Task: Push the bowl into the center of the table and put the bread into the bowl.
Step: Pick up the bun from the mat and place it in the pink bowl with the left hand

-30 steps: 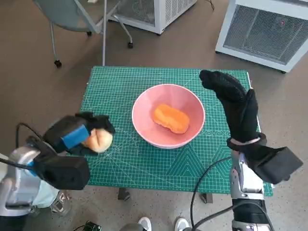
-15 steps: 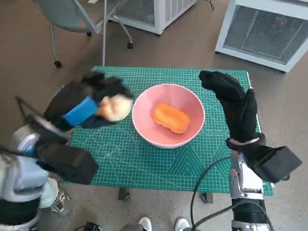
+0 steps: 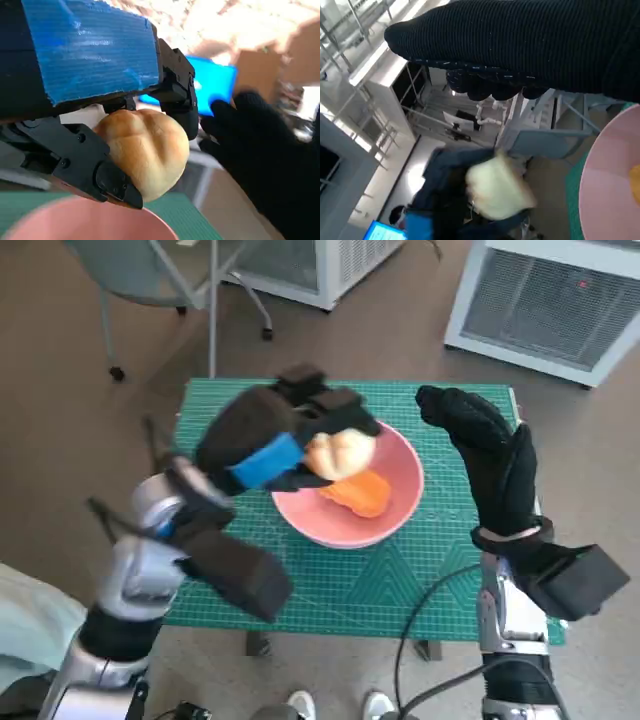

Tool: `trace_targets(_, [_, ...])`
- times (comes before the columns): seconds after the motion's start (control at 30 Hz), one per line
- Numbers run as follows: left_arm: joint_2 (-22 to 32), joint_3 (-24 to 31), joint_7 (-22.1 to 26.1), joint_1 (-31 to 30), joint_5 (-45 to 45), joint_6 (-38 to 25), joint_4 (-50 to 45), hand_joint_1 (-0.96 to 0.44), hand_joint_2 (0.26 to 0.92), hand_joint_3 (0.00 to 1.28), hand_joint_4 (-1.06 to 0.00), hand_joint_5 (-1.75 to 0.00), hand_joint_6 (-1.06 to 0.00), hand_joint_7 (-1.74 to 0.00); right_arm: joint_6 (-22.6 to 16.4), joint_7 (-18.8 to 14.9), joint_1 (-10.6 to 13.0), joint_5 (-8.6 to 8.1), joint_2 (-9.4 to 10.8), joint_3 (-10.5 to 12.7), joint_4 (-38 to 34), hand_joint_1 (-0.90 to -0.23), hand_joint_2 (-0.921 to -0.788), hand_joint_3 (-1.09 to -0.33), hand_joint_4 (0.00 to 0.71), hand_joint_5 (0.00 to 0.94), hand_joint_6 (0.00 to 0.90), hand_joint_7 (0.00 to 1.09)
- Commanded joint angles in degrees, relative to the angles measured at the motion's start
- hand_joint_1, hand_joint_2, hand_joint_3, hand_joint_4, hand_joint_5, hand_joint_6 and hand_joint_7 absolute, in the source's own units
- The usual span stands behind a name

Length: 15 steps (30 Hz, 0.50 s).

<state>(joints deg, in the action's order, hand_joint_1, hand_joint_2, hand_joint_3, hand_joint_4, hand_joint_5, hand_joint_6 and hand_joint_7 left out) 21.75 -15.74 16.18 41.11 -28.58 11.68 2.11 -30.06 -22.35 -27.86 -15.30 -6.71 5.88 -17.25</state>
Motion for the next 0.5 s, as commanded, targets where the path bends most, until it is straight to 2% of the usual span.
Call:
trace_targets(0.03, [-1.38, -2.86, 1.05, 1.92, -1.63, 0.12, 4.73, 0.00, 0.920, 0.03, -0.78, -1.06, -0.63, -1.17, 1.05, -0.03, 1.78, -0.06, -0.39, 0.30, 0.51, -0.680, -0.921, -0.783, 0.218, 0.004, -0.001, 0.50])
trace_targets(0.3, [-2.61, -5.49, 1.95, 2.62, -1.64, 1.60, 12.09, 0.00, 0.920, 0.04, -0.77, -1.08, -0.61, -1.18, 1.68, 0.27, 2.67, -0.15, -0.57, 0.74, 2.23, -0.681, -0.921, -0.785, 0.218, 0.003, -0.001, 0.49])
trace_targets(0.5, [-2.90, -5.62, 3.60, 2.15, -0.59, 0.33, 13.37, 0.00, 0.921, 0.06, -0.74, -1.10, -0.59, -1.20, 2.13, 0.64, 3.15, 0.00, -0.54, 0.96, 3.37, -0.682, -0.921, -0.786, 0.217, 0.003, -0.001, 0.49])
